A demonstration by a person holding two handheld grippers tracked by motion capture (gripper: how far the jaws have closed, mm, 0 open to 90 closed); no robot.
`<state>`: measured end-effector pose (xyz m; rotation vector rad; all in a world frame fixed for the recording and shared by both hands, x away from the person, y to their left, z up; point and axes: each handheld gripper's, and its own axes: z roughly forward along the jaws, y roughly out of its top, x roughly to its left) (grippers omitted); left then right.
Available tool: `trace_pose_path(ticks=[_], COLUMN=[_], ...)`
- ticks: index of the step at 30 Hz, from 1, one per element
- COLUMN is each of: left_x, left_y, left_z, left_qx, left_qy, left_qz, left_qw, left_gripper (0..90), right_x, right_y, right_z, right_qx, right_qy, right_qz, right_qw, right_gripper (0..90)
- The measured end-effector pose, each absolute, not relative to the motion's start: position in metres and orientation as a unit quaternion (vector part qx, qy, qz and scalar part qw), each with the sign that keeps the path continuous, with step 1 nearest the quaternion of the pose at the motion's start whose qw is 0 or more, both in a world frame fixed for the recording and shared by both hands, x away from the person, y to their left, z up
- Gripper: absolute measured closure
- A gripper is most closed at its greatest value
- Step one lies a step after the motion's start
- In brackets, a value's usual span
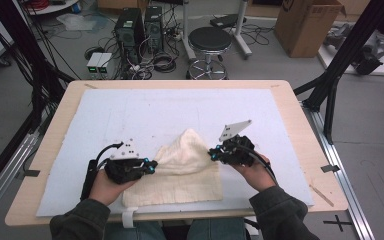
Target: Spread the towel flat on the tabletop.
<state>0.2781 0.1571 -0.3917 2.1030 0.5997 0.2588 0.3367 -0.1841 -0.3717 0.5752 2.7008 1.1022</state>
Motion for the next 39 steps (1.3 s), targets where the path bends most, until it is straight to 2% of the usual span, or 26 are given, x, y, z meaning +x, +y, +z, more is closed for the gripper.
trace_pose_path(ticks=[8, 9, 11, 12, 16, 20, 24, 30, 32, 37, 39], left_x=[0.251, 0.250, 0.251, 0.253, 0.263, 0.284, 0.309, 0.341, 0.349, 0.355, 0.356], left_y=[0.157, 0.157, 0.158, 0.160, 0.167, 0.169, 0.163, 0.139, 0.138, 0.135, 0.133], left_z=[-0.415, -0.416, -0.416, -0.413, -0.398, -0.388, -0.391, -0.414, -0.421, -0.429, -0.433], left_qx=[0.873, 0.875, 0.870, 0.867, 0.847, 0.831, 0.825, 0.854, 0.858, 0.862, 0.869], left_qy=[0.221, 0.218, 0.221, 0.223, 0.236, 0.259, 0.289, 0.302, 0.316, 0.326, 0.324], left_qz=[0.068, 0.063, 0.058, 0.055, 0.066, 0.097, 0.129, 0.140, 0.130, 0.128, 0.128], left_qw=[0.429, 0.428, 0.437, 0.443, 0.471, 0.482, 0.468, 0.401, 0.384, 0.367, 0.352], left_gripper=[83.8, 80.8, 68.2, 63.1, 56.8, 57.7, 63.1, 63.7, 62.8, 63.5, 66.8], right_x=[0.301, 0.299, 0.297, 0.297, 0.299, 0.304, 0.313, 0.324, 0.328, 0.333, 0.336], right_y=[-0.173, -0.172, -0.172, -0.173, -0.180, -0.191, -0.203, -0.216, -0.220, -0.225, -0.225], right_z=[-0.409, -0.412, -0.413, -0.412, -0.397, -0.389, -0.385, -0.384, -0.383, -0.383, -0.384], right_qx=[0.162, 0.158, 0.158, 0.157, 0.161, 0.171, 0.193, 0.215, 0.219, 0.224, 0.228], right_qy=[0.925, 0.926, 0.927, 0.925, 0.913, 0.905, 0.893, 0.882, 0.877, 0.874, 0.873], right_qz=[0.343, 0.342, 0.341, 0.345, 0.376, 0.388, 0.406, 0.416, 0.423, 0.428, 0.428], right_qw=[0.018, 0.013, 0.006, 0.000, 0.006, 0.021, 0.033, 0.051, 0.055, 0.056, 0.056], right_gripper=[83.2, 80.9, 71.8, 70.1, 63.9, 62.9, 62.9, 62.0, 61.9, 61.8, 61.8])
